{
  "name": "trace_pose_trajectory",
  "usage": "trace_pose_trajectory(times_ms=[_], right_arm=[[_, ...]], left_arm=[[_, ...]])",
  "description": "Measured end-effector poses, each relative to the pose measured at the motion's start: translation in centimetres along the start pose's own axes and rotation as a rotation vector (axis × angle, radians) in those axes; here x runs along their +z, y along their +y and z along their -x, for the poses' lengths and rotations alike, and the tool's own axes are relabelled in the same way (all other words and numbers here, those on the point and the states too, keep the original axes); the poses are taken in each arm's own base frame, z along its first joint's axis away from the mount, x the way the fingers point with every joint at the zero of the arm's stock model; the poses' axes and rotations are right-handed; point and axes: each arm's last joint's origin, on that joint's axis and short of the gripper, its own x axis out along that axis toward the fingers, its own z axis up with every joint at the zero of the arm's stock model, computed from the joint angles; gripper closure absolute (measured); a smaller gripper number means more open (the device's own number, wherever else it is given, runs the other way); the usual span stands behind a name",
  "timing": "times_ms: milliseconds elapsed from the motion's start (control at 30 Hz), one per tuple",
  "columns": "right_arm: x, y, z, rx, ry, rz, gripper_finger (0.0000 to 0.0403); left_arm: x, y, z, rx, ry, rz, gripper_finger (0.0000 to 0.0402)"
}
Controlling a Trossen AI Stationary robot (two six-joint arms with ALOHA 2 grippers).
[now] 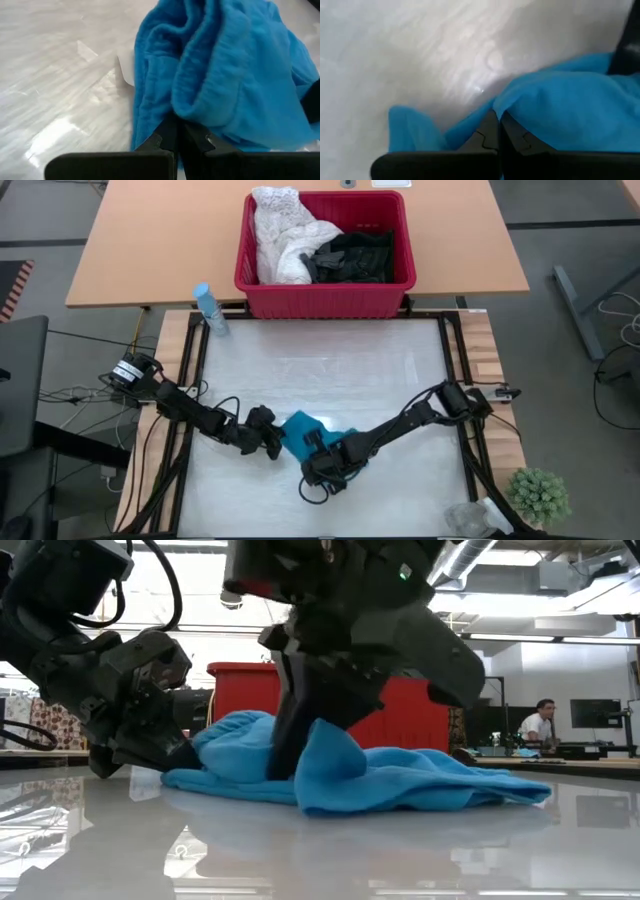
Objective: Fold laundry
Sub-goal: Fold the blue shorts
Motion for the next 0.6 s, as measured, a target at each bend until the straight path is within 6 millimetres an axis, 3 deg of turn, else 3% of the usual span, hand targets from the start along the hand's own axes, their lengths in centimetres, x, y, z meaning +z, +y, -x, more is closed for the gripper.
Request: trace_pose_trajectory(times_ms=[267,600], right_arm=[[-0.6,0.6,-1.4,-0.011,0.051,-0.026,0.0385],[-0.6,1.1,-1.5,0.013,0.052,-0.017,0.0385]], left_arm=[[0.0,-0.2,0.0,-0.037,0.016,-0.037,0.0401],[1.4,0.0,0.5,-0.058,0.045,-0.072,0.0401]])
